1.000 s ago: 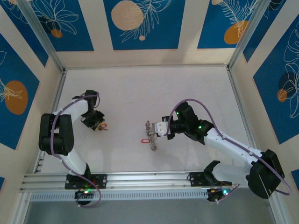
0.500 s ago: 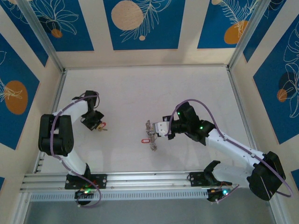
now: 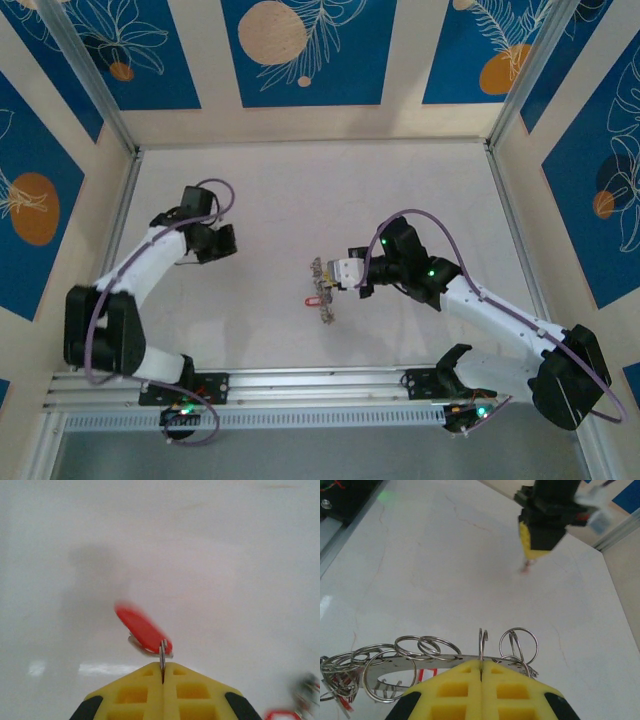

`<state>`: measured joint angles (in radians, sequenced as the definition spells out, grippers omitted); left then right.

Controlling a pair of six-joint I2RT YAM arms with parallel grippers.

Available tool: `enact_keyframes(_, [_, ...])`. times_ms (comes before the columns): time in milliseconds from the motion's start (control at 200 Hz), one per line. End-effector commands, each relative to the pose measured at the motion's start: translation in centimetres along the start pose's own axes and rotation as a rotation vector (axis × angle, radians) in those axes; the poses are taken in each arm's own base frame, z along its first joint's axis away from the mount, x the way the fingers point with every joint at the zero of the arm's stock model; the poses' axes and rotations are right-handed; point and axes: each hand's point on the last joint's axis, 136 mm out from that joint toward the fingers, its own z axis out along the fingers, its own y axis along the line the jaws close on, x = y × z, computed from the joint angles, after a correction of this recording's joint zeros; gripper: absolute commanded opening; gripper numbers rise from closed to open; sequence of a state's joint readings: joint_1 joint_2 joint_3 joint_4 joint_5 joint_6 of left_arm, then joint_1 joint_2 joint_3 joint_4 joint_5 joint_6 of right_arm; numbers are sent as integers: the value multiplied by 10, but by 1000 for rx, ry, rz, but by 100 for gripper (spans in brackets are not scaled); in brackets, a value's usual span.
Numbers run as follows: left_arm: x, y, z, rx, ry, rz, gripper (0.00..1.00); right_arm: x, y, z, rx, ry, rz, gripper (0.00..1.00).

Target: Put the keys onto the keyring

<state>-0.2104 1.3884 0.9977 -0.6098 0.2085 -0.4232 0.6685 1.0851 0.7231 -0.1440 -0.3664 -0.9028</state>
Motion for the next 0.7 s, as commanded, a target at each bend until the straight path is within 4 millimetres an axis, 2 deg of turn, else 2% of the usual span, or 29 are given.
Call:
enact_keyframes(0, [-12,-85,-52,330,-200,438,0,-26,-3,-6,-48,-133,60,0])
enact_keyframes(100, [10,-138,-85,540,-332,727,0,-31,-1,-6,-91,-170,101,0])
enact_keyframes(150, [23,-157,-96,601,-379,853,0,-32,-1,-5,-102,-175,113,0])
enact_keyframes(200, [33,-167,-100,629,-402,946,0,-32,-2,-3,-105,-176,123,0])
enact_keyframes(350, [64,-171,-100,693,-356,1124,0,-33,-6,1,-130,-173,174,0])
enact_keyframes(445, [87,-173,-106,769,-356,1266,0,-33,-5,2,-145,-177,210,0])
enact_keyframes(695, [98,-176,-102,770,-377,1346,0,-37,-6,9,-181,-227,262,0])
